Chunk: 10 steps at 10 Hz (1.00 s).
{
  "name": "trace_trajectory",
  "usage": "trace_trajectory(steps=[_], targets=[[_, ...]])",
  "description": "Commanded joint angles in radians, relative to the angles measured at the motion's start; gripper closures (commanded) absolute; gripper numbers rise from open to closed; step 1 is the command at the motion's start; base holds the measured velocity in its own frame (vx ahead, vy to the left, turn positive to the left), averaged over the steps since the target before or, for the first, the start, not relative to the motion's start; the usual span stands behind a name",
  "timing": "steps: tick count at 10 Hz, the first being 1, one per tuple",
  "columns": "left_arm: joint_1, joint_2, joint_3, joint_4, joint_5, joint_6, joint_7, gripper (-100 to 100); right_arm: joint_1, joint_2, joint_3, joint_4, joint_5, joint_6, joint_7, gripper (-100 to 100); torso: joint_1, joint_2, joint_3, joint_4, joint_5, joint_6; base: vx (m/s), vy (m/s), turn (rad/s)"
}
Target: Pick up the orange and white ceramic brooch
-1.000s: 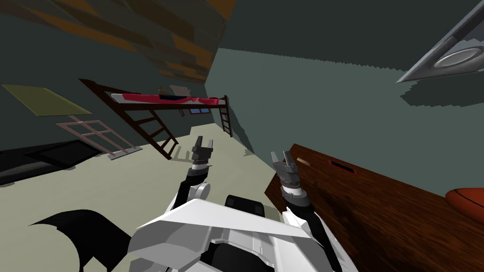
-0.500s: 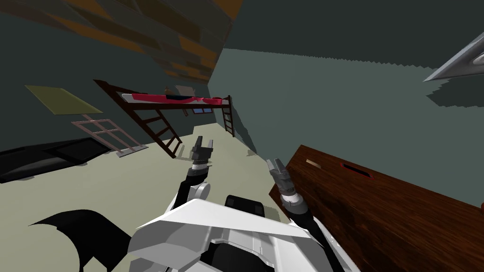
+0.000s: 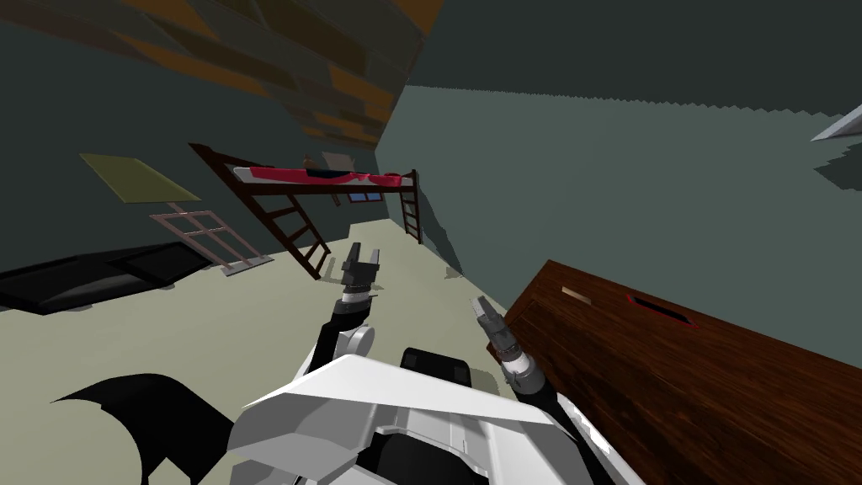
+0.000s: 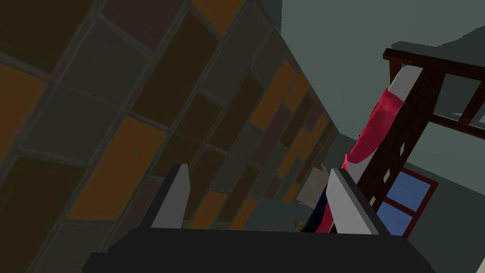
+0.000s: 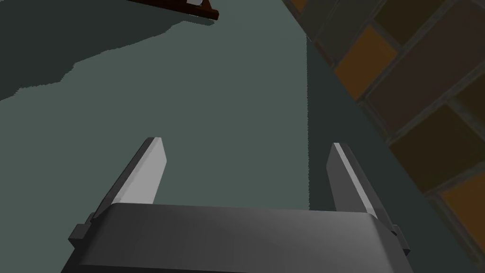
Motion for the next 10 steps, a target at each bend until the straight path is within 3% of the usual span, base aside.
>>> trace_trajectory(steps=[1, 2, 3, 4, 5, 8, 10], targets=[[0.000, 0.000, 0.000, 0.000, 0.000, 0.000, 0.000, 0, -0.006, -0.050, 0.013, 0.050, 0.013, 0.000, 0.005, -100, 0.000, 0.000, 0.000, 0.000, 0.000, 0.000, 0.004, 0.146, 0.082], [0.000, 0.000, 0.000, 0.000, 0.000, 0.000, 0.000, 0, -0.006, -0.084, 0.013, 0.054, 0.013, 0.000, 0.005, -100, 0.001, -0.001, -0.001, 0.000, 0.000, 0.000, 0.005, 0.119, 0.039], [0.000, 0.000, 0.000, 0.000, 0.000, 0.000, 0.000, 0, -0.007, -0.113, 0.026, 0.103, 0.028, -0.005, 0.012, -100, 0.000, -0.001, -0.001, 0.000, 0.000, 0.000, 0.005, 0.130, 0.100], [0.000, 0.000, 0.000, 0.000, 0.000, 0.000, 0.000, 0, -0.007, -0.151, 0.026, 0.103, 0.028, -0.005, 0.012, -100, 0.000, -0.002, -0.001, 0.000, 0.000, 0.000, 0.011, 0.104, 0.035], [0.000, 0.000, 0.000, 0.000, 0.000, 0.000, 0.000, 0, -0.007, -0.157, 0.026, 0.103, 0.028, -0.005, 0.012, -100, -0.001, -0.002, -0.001, 0.000, 0.000, 0.000, 0.000, 0.044, -0.011], [0.000, 0.000, 0.000, 0.000, 0.000, 0.000, 0.000, 0, -0.010, -0.257, 0.046, 0.200, 0.062, -0.015, 0.026, -100, -0.004, -0.001, -0.001, 0.000, -0.001, 0.000, 0.007, 0.091, 0.081], [0.000, 0.000, 0.000, 0.000, 0.000, 0.000, 0.000, 0, -0.010, -0.301, 0.046, 0.205, 0.062, -0.015, 0.026, -100, -0.003, -0.002, -0.001, 0.000, 0.000, 0.000, 0.006, 0.059, 0.018]])
